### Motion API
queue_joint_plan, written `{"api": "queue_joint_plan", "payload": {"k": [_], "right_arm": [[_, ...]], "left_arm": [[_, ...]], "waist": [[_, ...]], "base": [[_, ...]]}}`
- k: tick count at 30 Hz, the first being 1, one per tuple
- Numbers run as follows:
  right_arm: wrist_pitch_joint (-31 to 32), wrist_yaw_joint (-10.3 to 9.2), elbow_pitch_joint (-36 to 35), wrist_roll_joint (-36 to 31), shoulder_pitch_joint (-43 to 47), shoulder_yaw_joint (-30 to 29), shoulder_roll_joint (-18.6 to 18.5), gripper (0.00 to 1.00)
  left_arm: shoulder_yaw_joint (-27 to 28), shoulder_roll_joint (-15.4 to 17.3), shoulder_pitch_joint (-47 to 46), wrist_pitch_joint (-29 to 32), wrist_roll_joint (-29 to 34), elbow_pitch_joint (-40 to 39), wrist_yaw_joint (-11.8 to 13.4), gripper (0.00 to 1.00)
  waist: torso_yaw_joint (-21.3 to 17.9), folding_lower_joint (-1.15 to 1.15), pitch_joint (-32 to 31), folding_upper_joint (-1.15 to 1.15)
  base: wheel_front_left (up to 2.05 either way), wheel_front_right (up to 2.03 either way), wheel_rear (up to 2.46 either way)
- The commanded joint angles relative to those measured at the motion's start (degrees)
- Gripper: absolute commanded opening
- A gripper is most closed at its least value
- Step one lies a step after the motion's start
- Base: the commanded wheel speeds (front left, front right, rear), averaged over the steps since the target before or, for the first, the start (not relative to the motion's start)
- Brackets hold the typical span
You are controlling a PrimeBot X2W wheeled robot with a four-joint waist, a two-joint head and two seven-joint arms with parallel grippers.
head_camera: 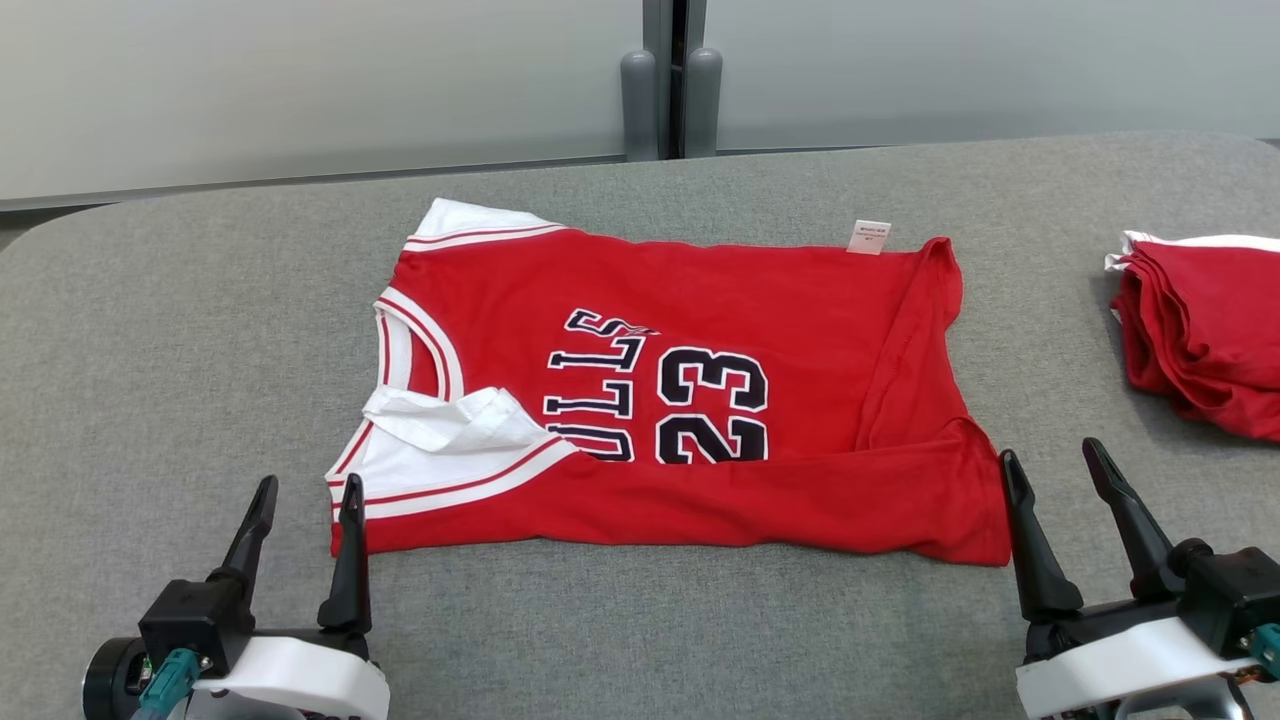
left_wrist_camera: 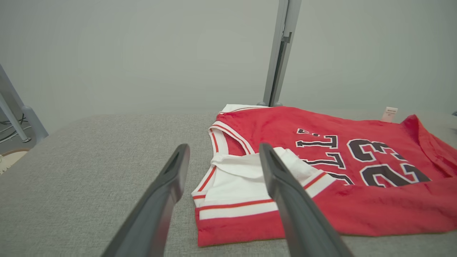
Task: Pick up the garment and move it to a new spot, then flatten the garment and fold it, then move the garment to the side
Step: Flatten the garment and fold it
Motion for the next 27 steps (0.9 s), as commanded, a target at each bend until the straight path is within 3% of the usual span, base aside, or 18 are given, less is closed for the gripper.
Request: {"api": "queue_joint_plan", "payload": {"k": [1,14,21,27], "right_arm": [[0.0,-0.02,0.1,0.3,0.0,0.0,-0.3,1.0],[1.5,-0.02,3.4,0.9,-0.5,-1.1,-0.4,1.0],[1.1,-0.02,14.7,1.7,-2.8,-1.8,-0.4,1.0],[0.4,-0.02,21.9,3.6,-7.2,1.0,0.0,1.0]], "left_arm": [[0.0,0.3,-0.6,0.1,0.0,0.3,0.2,1.0],[-1.8,-0.3,-2.9,2.0,-1.7,6.0,-1.4,1.0],[-1.6,-1.6,-7.4,2.3,-5.4,17.2,-4.3,1.0],[-1.0,-1.8,-11.1,2.7,-7.7,24.1,-6.2,1.0]], "waist": [[0.0,0.0,-0.1,0.0],[0.5,0.0,1.0,0.0],[1.1,0.0,4.4,0.0],[1.1,0.0,6.6,0.0]], "base": [[0.0,0.0,0.0],[0.0,0.0,0.0],[0.0,0.0,0.0],[0.0,0.0,0.0]]}}
